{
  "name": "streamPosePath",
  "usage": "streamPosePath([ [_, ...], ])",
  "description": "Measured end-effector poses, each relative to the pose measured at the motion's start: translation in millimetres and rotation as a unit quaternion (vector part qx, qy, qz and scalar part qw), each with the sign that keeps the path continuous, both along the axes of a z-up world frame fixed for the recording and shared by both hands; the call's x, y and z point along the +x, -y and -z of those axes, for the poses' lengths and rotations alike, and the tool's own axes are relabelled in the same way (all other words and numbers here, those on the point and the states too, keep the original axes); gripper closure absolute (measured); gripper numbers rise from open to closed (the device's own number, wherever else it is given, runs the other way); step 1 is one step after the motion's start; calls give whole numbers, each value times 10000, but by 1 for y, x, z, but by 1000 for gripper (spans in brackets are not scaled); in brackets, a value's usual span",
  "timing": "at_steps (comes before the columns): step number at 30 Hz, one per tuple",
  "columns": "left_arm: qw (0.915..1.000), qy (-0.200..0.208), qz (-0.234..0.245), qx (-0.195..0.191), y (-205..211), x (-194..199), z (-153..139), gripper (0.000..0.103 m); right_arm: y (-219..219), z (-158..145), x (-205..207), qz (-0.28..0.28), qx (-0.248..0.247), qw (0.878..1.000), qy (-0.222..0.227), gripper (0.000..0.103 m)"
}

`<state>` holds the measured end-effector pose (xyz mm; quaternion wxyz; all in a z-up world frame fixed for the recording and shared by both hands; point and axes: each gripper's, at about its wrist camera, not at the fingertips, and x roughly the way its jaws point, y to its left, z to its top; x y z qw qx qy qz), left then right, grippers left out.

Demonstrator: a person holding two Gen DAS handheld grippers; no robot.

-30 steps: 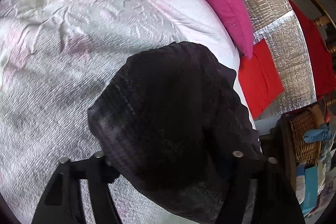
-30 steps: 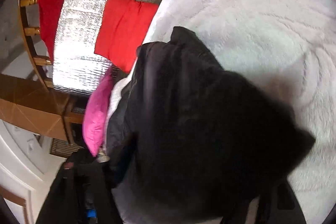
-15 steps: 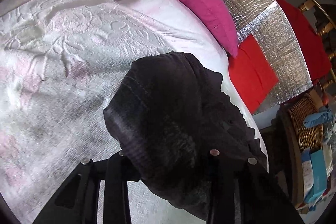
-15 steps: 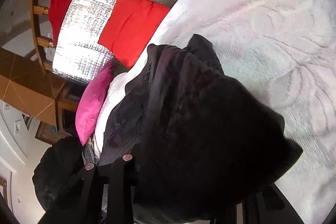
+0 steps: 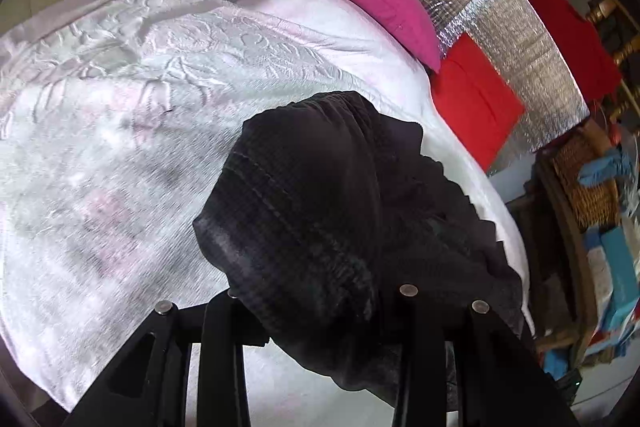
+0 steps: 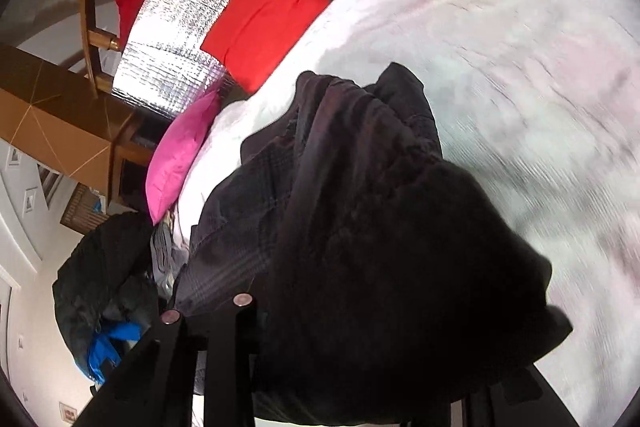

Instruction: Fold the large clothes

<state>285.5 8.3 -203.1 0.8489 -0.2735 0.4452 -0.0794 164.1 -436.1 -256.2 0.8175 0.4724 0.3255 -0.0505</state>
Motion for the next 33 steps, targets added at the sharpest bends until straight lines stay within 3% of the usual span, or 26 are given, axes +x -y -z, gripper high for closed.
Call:
streamPosePath([
  [4, 9996, -125, 193, 139, -4, -7, 7, 61, -2, 8, -13, -59, 44, 9999, -117, 63],
  [6, 9991, -312, 268, 131, -8, -4, 11, 51, -1, 10, -16, -43, 136, 9994, -304, 50],
  [7, 9982, -530, 269, -30, -16, -6, 13, 49, 0, 12, -21, -21, 203, 9988, -438, 39],
  [11, 9955, -829, 286, -358, -46, -24, 9, 44, 10, 7, -53, -80, 468, 9959, -770, 38],
  [15, 9986, -448, 221, 147, -61, -46, -19, 42, 23, -23, -89, -250, -252, 9945, -983, 38],
  [18, 9983, 3, 40, 576, -52, -30, -44, 36, 35, -55, -92, -91, -966, 9912, -896, 38],
  [22, 9974, 101, 197, 681, -18, 3, -46, 36, 26, -72, -60, -257, -1056, 9933, -402, 38],
  [24, 9961, 0, 335, 814, 4, 17, -34, 36, 8, -66, -35, -490, -1032, 9929, -341, 40],
  [26, 9914, -77, 522, 1200, 22, 27, -15, 35, -8, -50, -12, -632, -1159, 9896, -569, 56],
  [29, 9712, -297, 794, 2227, 52, 43, 15, 32, -16, -13, 12, -838, -1366, 9803, -1156, 65],
  [31, 9681, -250, 843, 2348, 56, 43, 7, 31, -16, -20, 16, -912, -1484, 9775, -1191, 65],
  [33, 9725, -134, 970, 2114, 55, 52, -8, 31, -12, -39, 23, -1032, -1418, 9803, -912, 63],
])
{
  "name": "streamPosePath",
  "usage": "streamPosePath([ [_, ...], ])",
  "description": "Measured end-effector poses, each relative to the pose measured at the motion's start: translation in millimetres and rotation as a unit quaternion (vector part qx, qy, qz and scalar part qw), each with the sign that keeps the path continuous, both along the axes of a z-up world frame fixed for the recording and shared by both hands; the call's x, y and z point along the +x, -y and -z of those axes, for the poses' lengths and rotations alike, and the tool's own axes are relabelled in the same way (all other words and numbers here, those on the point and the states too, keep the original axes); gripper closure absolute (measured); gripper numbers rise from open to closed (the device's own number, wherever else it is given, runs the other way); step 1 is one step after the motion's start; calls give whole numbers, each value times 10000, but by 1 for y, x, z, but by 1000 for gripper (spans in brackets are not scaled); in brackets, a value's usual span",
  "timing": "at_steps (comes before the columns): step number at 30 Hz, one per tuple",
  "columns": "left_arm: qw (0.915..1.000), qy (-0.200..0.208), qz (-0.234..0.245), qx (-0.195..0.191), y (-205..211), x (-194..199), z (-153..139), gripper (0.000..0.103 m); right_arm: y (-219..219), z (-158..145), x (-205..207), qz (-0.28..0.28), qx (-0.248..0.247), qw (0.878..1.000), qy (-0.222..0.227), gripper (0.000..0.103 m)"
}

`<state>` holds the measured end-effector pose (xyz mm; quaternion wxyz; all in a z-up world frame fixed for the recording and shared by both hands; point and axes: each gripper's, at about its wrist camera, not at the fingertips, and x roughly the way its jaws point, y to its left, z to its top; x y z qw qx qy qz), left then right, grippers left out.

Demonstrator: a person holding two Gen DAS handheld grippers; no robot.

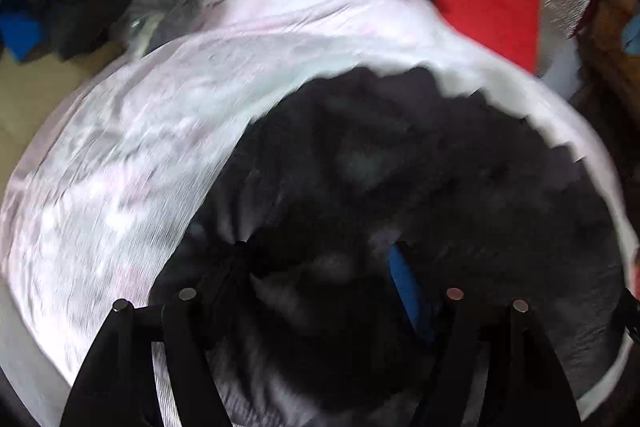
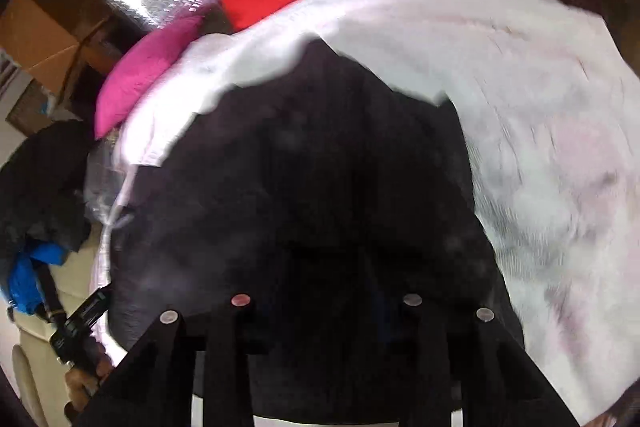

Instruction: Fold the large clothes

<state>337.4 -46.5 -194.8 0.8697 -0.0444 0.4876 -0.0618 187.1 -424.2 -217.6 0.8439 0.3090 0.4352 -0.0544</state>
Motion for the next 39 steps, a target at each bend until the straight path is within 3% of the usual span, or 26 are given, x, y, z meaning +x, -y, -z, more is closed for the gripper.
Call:
streamPosePath([
  [1, 9999, 67, -53, -142, -1, 7, -9, 31, 4, -10, 4, -38, 97, 9996, 255, 59],
  [2, 9995, 126, -127, -246, -2, 17, -17, 31, 8, -17, 9, -30, 107, 9991, 414, 40],
  [4, 9991, 177, -155, -364, 1, 40, -26, 26, 21, -29, 26, 138, -13, 9980, 613, 20],
  [7, 9992, 6, -256, -291, 9, 84, -24, 24, 45, -28, 69, 322, -339, 9977, 499, 20],
  [11, 9953, -652, -380, -600, 11, 136, 2, 24, 76, -9, 128, 343, -227, 9991, 29, 20],
  [16, 9942, -857, -271, -587, 19, 163, 23, 21, 89, 19, 178, 138, -254, 9984, -477, 20],
  [18, 9941, -952, -150, -502, 23, 166, 30, 21, 79, 32, 189, -65, -297, 9975, -634, 31],
  [19, 9938, -974, -109, -533, 24, 165, 32, 21, 73, 38, 192, -168, -349, 9969, -686, 51],
  [21, 9941, -899, -118, -601, 24, 164, 33, 22, 69, 41, 192, -177, -553, 9948, -835, 61],
  [23, 9963, -737, -140, -424, 28, 161, 30, 34, 67, 34, 188, -175, -689, 9944, -778, 75],
  [25, 9980, -582, -107, -215, 31, 159, 27, 45, 69, 24, 183, -55, -749, 9952, -624, 81],
  [27, 9991, -375, -136, -119, 31, 155, 18, 57, 69, 12, 179, -48, -889, 9951, -436, 82],
  [31, 9996, -89, -192, -198, 23, 154, 10, 65, 66, 5, 177, 48, -1167, 9927, -289, 82],
  [34, 9995, 30, -265, -161, 22, 155, 12, 66, 69, 11, 181, 264, -1178, 9927, -48, 85],
  [37, 9994, 84, -322, 40, 26, 160, 21, 64, 66, 18, 186, 401, -1486, 9880, 94, 87],
  [39, 9994, -70, -309, 107, 28, 162, 28, 58, 71, 32, 189, 416, -1309, 9905, -115, 87],
])
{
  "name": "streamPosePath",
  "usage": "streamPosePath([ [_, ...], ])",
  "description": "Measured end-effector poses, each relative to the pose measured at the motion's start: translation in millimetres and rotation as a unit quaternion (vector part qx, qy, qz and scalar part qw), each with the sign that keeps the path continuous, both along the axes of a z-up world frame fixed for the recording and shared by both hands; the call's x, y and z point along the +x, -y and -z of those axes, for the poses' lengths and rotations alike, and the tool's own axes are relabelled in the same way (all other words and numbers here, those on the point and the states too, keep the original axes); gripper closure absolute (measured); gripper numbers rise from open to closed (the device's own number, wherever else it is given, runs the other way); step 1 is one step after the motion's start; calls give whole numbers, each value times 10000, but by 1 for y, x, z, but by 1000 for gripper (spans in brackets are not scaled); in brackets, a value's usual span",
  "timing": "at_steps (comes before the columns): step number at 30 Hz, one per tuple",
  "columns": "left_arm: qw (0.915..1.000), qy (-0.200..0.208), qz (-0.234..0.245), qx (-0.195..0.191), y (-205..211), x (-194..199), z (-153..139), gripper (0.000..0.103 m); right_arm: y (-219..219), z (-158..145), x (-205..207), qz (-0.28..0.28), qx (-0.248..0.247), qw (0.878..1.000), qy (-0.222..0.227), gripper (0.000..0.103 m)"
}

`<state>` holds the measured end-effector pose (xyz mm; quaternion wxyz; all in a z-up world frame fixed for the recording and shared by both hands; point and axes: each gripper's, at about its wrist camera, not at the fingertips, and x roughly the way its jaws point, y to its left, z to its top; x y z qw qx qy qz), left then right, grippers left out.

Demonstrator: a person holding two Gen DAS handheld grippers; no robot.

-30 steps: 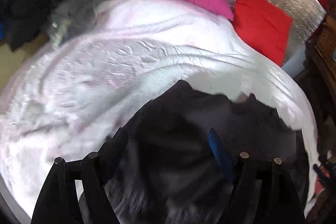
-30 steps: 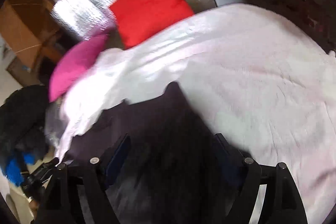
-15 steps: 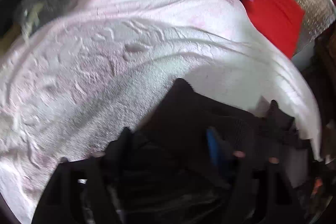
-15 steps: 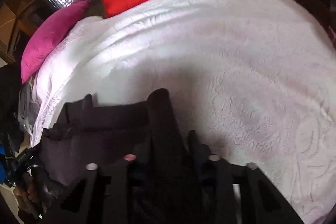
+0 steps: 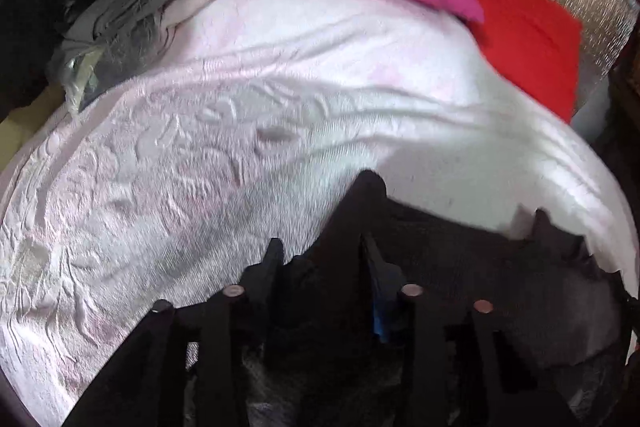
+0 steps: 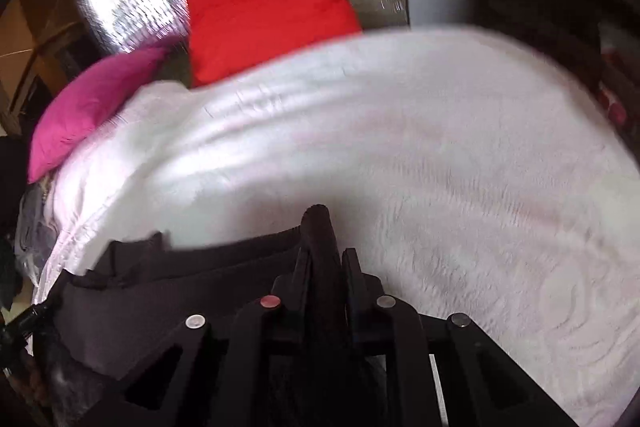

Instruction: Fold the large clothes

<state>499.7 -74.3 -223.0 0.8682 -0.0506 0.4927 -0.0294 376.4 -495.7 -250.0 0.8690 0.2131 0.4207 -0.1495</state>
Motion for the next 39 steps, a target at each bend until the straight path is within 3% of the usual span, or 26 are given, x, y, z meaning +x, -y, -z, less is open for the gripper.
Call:
streamPosePath([
  [1, 10000, -21, 8, 16, 0, -2, -2, 56, 5, 6, 0, 4, 243, 9997, -93, 86],
  [4, 9999, 5, -23, 111, 1, -14, -18, 36, 19, -2, -17, 60, 860, 9961, 196, 83],
  [9, 9988, 467, 141, 23, 6, -60, -63, 29, 29, -31, -63, 240, 1367, 9892, 481, 79],
  [10, 9980, 566, 262, 39, 9, -72, -71, 26, 25, -38, -72, 188, 1312, 9900, 488, 71],
  [13, 9942, 831, 641, 252, 21, -114, -84, 25, 11, -55, -103, -11, 1181, 9914, 567, 19],
  [15, 9914, 814, 914, 459, 26, -140, -82, 25, -4, -65, -132, -78, 1083, 9899, 908, 19],
  [17, 9897, 711, 1068, 638, 25, -162, -76, 25, -17, -72, -153, -210, 919, 9915, 898, 19],
  [20, 9912, 702, 927, 634, 8, -192, -70, 25, -31, -75, -184, -79, 619, 9944, 853, 26],
  [23, 9917, 773, 699, 755, -13, -212, -63, 25, -37, -62, -201, -70, 652, 9961, 586, 45],
  [26, 9923, 660, 496, 923, -24, -216, -53, 25, -36, -35, -207, 30, 881, 9960, 107, 45],
  [28, 9926, 176, 638, 1019, -24, -203, -29, 24, -35, -4, -200, -9, 1017, 9934, -528, 47],
  [29, 9927, 94, 643, 1013, -24, -200, -22, 24, -35, -2, -199, -8, 1014, 9934, -534, 47],
  [31, 9931, 200, 600, 990, -24, -200, -28, 24, -36, -14, -202, -11, 915, 9951, -375, 48],
  [33, 9935, 421, 618, 857, -25, -202, -40, 24, -33, -36, -210, 165, 872, 9959, 194, 48],
  [36, 9916, 912, 732, 550, -20, -207, -59, 24, -42, -64, -210, 9, 757, 9923, 980, 47],
  [39, 9869, 1062, 960, 742, -6, -205, -60, 24, -64, -74, -193, -376, 709, 9873, 1369, 47],
])
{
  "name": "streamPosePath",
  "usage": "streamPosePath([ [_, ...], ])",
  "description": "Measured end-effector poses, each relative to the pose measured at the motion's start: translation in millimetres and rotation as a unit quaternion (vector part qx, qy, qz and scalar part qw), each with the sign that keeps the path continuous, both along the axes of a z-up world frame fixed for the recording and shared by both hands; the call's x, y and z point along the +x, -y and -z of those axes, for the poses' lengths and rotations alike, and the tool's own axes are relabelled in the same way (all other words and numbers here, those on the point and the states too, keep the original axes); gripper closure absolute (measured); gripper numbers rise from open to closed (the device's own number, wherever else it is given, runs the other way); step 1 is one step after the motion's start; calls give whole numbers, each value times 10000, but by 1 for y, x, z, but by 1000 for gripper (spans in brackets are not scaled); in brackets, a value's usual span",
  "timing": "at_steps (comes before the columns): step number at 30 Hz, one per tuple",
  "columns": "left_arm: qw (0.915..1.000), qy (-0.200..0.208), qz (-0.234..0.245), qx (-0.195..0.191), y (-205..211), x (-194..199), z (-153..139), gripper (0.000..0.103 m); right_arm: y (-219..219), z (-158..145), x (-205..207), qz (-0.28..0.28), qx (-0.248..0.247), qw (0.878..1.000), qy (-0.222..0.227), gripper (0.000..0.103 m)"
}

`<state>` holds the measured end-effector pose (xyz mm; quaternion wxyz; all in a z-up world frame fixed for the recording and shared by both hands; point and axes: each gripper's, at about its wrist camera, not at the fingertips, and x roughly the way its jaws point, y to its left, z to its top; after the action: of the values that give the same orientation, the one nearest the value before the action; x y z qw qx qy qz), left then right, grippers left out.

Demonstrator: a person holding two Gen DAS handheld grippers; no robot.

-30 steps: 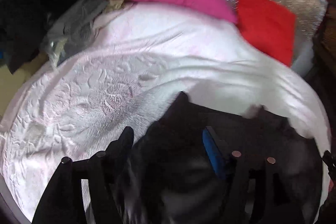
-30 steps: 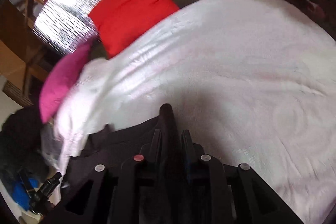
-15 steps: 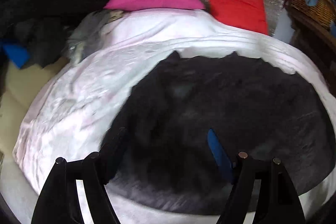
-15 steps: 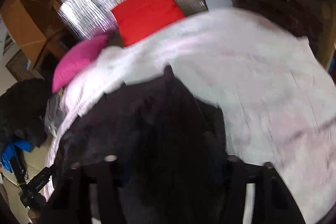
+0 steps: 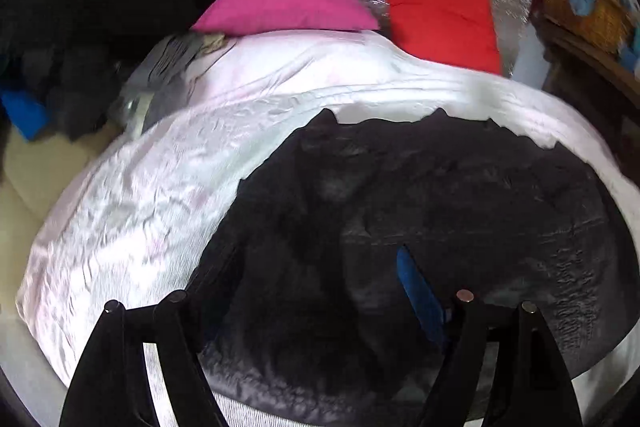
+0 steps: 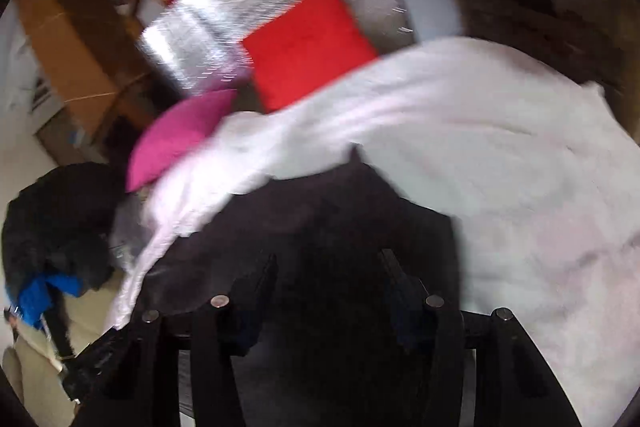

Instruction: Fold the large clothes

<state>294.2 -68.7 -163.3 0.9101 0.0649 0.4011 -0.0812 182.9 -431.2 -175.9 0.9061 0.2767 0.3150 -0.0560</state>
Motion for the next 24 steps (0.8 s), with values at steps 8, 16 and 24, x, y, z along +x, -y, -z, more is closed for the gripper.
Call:
streamPosePath([
  [8, 9982, -415, 19, 433, 26, 16, 32, 15, -41, 57, 79, -374, -343, 9894, -1362, 48],
  [16, 9995, -260, 99, 137, 12, -3, 16, 15, -44, 31, 40, -433, -188, 9950, -883, 48],
  [24, 9982, -428, 242, 335, 7, -22, 37, 10, -41, 53, 6, -625, -496, 9876, -1351, 48],
])
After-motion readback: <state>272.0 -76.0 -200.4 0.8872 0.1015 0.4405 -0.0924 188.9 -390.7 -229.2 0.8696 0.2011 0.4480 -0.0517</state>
